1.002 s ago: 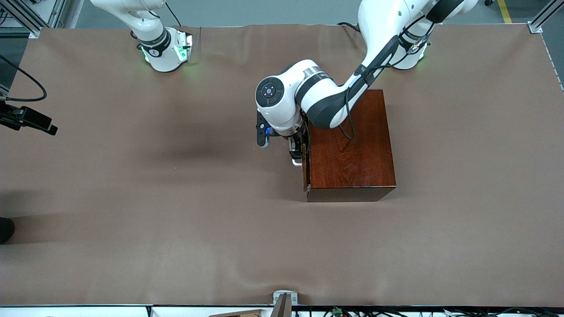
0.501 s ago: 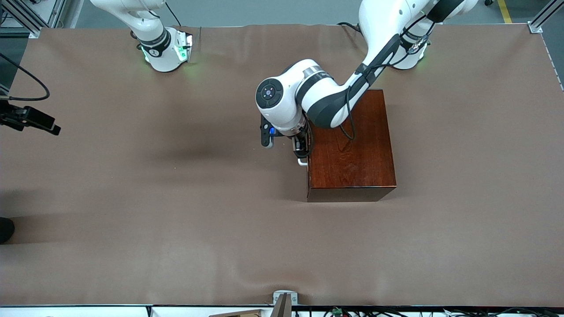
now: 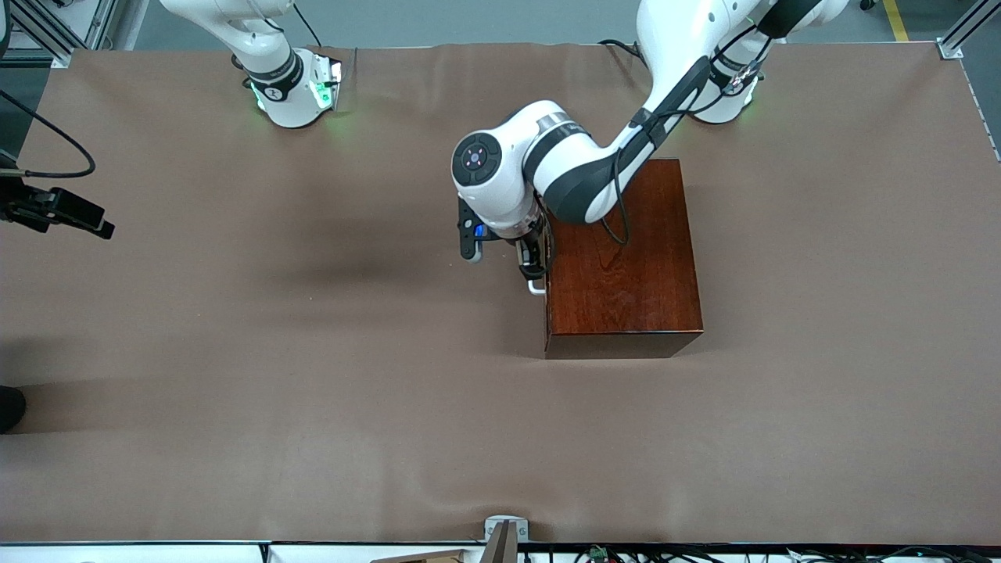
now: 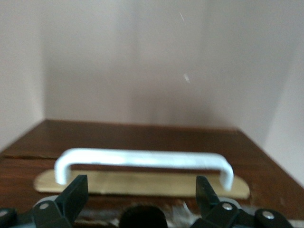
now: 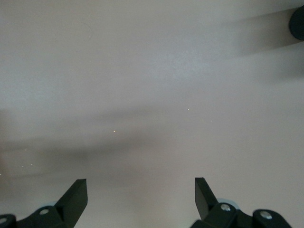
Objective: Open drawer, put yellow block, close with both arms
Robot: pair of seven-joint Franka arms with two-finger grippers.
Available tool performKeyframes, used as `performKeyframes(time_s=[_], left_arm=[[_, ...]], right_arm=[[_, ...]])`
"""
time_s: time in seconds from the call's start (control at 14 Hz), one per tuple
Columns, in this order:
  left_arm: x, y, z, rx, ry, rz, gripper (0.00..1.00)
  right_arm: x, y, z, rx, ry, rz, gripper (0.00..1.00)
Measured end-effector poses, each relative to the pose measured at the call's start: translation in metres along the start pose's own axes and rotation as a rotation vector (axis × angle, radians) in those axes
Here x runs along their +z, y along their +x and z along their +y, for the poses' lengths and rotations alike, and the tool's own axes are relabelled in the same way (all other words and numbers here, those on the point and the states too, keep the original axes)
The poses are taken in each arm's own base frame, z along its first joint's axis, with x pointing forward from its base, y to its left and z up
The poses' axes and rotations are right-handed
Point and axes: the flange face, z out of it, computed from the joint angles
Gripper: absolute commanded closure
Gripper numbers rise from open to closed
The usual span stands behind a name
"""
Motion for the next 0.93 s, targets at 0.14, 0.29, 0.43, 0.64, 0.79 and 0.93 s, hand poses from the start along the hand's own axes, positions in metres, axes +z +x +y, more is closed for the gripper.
performKeyframes(time_s=[0.14, 0.29, 0.43, 0.64, 0.79, 0.93], left_arm=[[-0.013, 0.008, -0.003, -0.084, 0.029, 0.075, 0.00], [-0.031, 0.006, -0.010, -0.216, 0.022, 0.131, 0.00], [-0.068, -0.015, -0.027, -0.346, 0.045, 0.176, 0.00], [-0.134, -0.103, -0.073, -0.516, 0.084, 0.179, 0.00], [-0.169, -0.184, -0.110, -0.642, 0.106, 0.179, 0.00], [-0.189, -0.255, -0.133, -0.751, 0.110, 0.157, 0.00]], right_arm=[[-0.001, 0.000, 0.000, 0.000, 0.000, 0.001, 0.00], [-0.001, -0.001, 0.000, 0.000, 0.000, -0.001, 0.00], [-0.001, -0.003, 0.000, 0.000, 0.000, -0.013, 0.00], [-0.002, -0.005, 0.000, -0.001, 0.000, -0.019, 0.00], [-0.002, -0.005, 0.000, -0.002, 0.000, -0.020, 0.00], [-0.002, -0.005, -0.001, -0.003, 0.000, -0.020, 0.00]])
